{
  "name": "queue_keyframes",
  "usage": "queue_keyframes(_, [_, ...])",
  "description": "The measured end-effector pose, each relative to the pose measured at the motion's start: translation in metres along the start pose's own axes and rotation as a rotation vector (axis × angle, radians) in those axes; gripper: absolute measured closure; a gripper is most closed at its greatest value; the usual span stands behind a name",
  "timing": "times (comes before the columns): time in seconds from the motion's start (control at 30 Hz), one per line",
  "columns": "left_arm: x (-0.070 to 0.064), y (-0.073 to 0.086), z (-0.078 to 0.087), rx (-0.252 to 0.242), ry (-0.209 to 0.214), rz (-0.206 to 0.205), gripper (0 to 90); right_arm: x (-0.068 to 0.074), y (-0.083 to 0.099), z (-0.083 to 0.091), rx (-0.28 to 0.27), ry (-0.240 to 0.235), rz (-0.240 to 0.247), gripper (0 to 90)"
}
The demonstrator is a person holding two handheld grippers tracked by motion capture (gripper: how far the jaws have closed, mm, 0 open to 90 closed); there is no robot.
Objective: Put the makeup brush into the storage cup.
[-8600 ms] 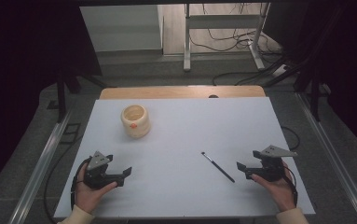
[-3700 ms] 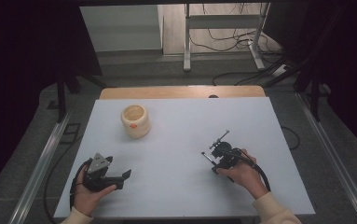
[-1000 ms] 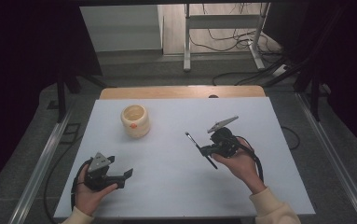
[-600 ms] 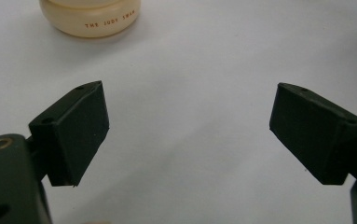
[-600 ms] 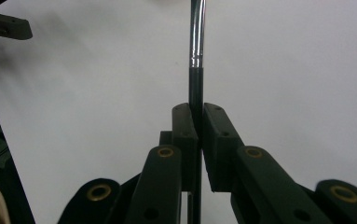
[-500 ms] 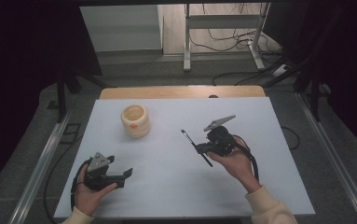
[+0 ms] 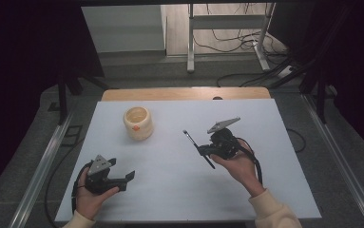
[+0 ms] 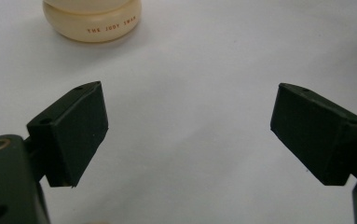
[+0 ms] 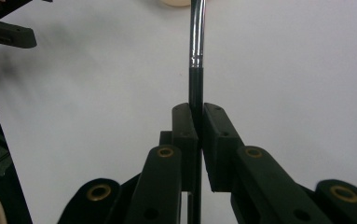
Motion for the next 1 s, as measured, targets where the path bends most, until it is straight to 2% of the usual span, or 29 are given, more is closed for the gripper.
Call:
queue_keyframes(0.2, [-0.004, -0.009, 0.0, -0.016, 0.028, 0.017, 13.1, -0.001, 0.0, 0.0, -0.009, -0.001, -0.003, 83.7])
queue_keyframes(0.33, [-0.009, -0.019, -0.001, -0.039, 0.069, 0.035, 13.9, -0.002, 0.0, 0.001, -0.015, -0.003, -0.005, 83.7])
queue_keyframes(0.43, [-0.013, -0.026, -0.003, -0.042, 0.081, 0.028, 13.9, -0.002, 0.001, 0.0, -0.016, -0.002, -0.004, 83.8])
queue_keyframes(0.57, [-0.02, -0.039, -0.005, -0.061, 0.112, 0.041, 14.8, -0.002, 0.001, 0.001, -0.024, 0.0, -0.005, 83.7])
queue_keyframes(0.67, [-0.024, -0.048, -0.006, -0.078, 0.108, 0.052, 14.7, -0.002, 0.0, 0.002, -0.034, 0.001, -0.007, 83.7])
queue_keyframes(0.7, [-0.026, -0.051, -0.006, -0.081, 0.118, 0.053, 14.5, -0.002, -0.001, 0.003, -0.038, 0.002, -0.008, 83.7])
queue_keyframes(0.8, [-0.03, -0.055, -0.007, -0.076, 0.121, 0.053, 14.0, -0.002, -0.002, 0.005, -0.048, 0.002, -0.005, 83.7])
queue_keyframes(1.0, [-0.038, -0.067, -0.009, -0.079, 0.133, 0.03, 13.4, -0.002, -0.003, 0.006, -0.057, 0.003, -0.005, 83.7])
Point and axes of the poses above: each handheld gripper's, and its own axes: z roughly backward along the jaws, y roughly out of its underside, x roughly to its left, the point moved 10 cm from there along -z, roughly forward along the jaws, and after that the axes turned 3 degrees about y, right-handed, at the moved point
